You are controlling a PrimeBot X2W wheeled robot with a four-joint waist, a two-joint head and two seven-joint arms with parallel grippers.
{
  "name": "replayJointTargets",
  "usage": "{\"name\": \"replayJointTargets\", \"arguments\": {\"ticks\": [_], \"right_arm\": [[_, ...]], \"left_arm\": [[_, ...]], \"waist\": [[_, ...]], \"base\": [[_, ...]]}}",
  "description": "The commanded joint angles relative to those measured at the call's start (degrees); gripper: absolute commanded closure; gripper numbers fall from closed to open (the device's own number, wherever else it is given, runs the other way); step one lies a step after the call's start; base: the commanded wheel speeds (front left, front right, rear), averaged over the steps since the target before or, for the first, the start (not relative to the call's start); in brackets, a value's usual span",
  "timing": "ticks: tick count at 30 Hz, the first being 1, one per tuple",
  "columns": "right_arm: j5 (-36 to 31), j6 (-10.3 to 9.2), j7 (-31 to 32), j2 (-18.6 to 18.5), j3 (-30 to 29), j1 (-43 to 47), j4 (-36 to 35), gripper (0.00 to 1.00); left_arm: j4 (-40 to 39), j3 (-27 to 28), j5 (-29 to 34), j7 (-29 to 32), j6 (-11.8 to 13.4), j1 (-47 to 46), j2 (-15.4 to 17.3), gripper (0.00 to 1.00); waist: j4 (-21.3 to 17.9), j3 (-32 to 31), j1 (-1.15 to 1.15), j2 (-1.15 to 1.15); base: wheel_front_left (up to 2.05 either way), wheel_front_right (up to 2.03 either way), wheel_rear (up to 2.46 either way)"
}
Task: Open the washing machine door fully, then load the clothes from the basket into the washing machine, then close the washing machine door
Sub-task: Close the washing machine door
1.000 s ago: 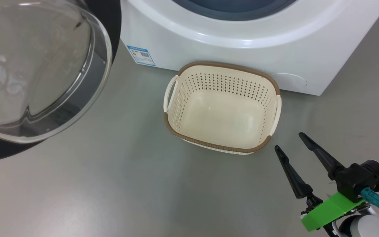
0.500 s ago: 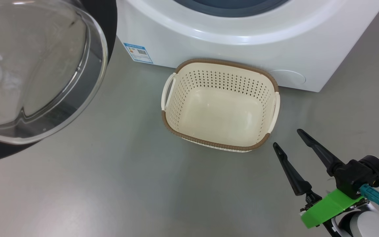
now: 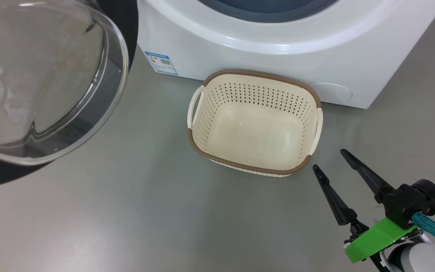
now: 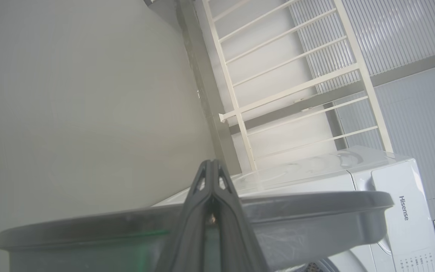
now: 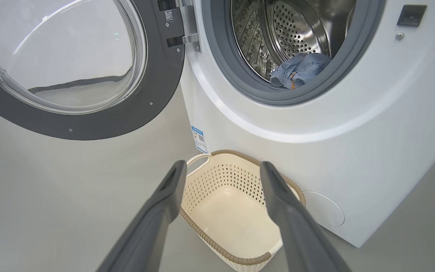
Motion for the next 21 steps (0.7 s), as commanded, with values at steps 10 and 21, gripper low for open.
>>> {"name": "replayJointTargets", "arguments": {"ticks": [10,21], "right_arm": [[0.29,0.09,-0.63,0.17,2.03,-0.23,-0.66,0.0],[0.72,0.09,-1.07,0.27,2.15,-0.45,-0.03,0.0]], "left_arm": [[-5.39,-0.06,-2.16,6.23,1.27,3.09,2.76,1.0],[-10.12,0.49,-4.13,10.45,3.8,5.58,1.6,1.0]], "waist": [[0.3,-0.08,0.0,0.0],[0.2,-0.38,0.0,0.0]], "base": [[0.0,0.0,0.0],[0.0,0.0,0.0]]}}
